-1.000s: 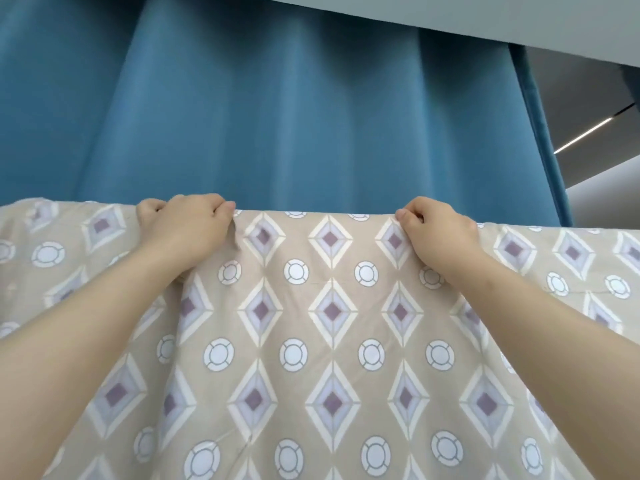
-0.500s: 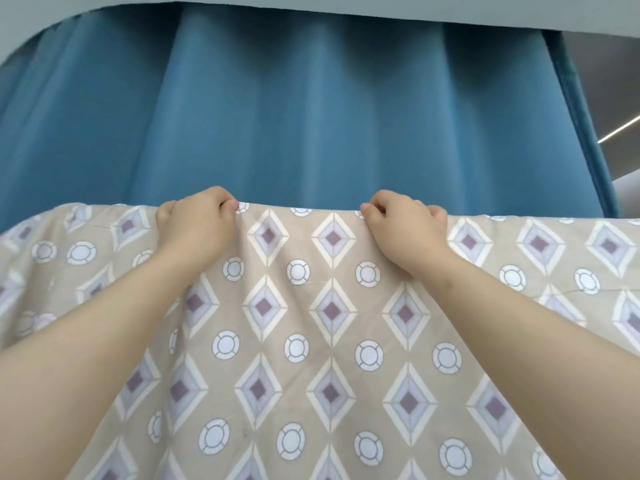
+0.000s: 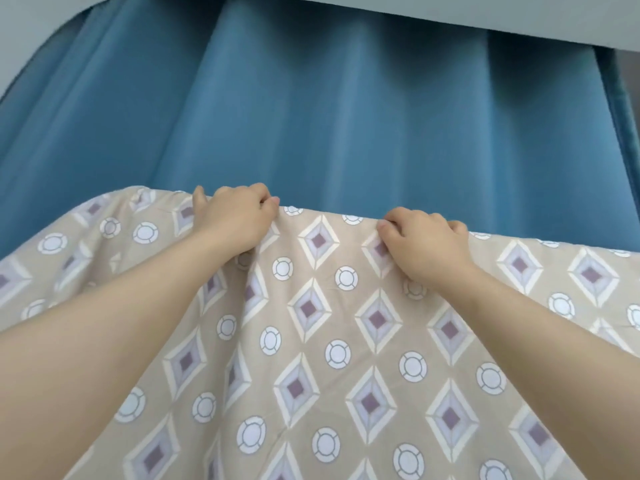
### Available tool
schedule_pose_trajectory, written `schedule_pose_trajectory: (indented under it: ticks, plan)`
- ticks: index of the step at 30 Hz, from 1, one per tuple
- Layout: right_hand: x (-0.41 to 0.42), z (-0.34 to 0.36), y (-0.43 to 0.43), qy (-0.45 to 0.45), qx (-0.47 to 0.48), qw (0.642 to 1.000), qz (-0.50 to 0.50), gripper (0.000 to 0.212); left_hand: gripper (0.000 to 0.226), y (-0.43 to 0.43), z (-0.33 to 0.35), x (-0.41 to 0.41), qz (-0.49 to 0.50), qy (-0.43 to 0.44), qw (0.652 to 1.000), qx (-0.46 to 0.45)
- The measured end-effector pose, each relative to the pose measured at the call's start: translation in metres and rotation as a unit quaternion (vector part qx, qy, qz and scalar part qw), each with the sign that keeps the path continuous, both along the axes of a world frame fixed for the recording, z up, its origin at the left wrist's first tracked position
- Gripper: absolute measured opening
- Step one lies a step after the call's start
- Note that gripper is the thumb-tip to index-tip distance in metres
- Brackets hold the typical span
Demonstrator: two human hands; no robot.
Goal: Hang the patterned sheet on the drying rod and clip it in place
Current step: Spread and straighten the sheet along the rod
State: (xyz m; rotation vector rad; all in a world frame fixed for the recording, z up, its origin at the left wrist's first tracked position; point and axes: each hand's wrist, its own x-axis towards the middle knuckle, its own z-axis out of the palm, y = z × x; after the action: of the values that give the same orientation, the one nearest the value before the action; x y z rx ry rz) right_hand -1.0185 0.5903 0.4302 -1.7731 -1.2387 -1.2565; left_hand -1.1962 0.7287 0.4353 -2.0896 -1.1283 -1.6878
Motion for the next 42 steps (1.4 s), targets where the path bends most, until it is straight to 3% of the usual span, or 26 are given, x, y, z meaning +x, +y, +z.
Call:
schedule_pose_trajectory:
  ticks: [5,8,14,16,20,26,30,38,42]
  plan:
    - [-0.051,-0.003,0.044,-0.057,-0.040,0.997,0.040,0.036,0.036,0.006,-0.007,-0.004,-0.037,0.029,0.997,0.065]
    - [-0.054,-0.003,0.049,-0.057,-0.026,0.998,0.027,0.036,0.037,0.020,-0.007,-0.027,-0.049,0.002,0.997,0.063]
    - [-0.072,0.017,0.057,0.103,-0.007,0.994,0.028,0.035,0.032,0.049,0.009,-0.059,-0.161,-0.038,0.985,-0.041]
    - [-0.089,0.014,0.071,0.082,-0.027,0.995,0.047,0.035,0.034,0.052,0.007,-0.059,-0.126,0.007,0.992,-0.014]
    - [-0.104,-0.001,0.087,0.002,-0.013,1.000,-0.025,0.038,0.035,0.065,0.004,-0.074,-0.096,0.050,0.992,0.068]
    - [-0.113,0.004,0.084,0.057,0.013,0.996,-0.062,0.045,0.035,0.093,0.000,-0.106,-0.012,0.023,0.993,0.114]
    - [-0.127,0.002,0.097,0.051,0.016,0.998,-0.042,0.036,0.036,0.093,0.003,-0.105,-0.059,0.046,0.993,0.086]
    - [-0.133,-0.004,0.104,0.002,0.030,0.999,-0.020,0.040,0.024,0.102,0.015,-0.150,-0.131,-0.020,0.991,0.005]
    - [-0.132,-0.002,0.107,0.042,0.046,0.997,-0.038,0.038,0.025,0.102,0.010,-0.149,-0.143,-0.008,0.990,-0.011]
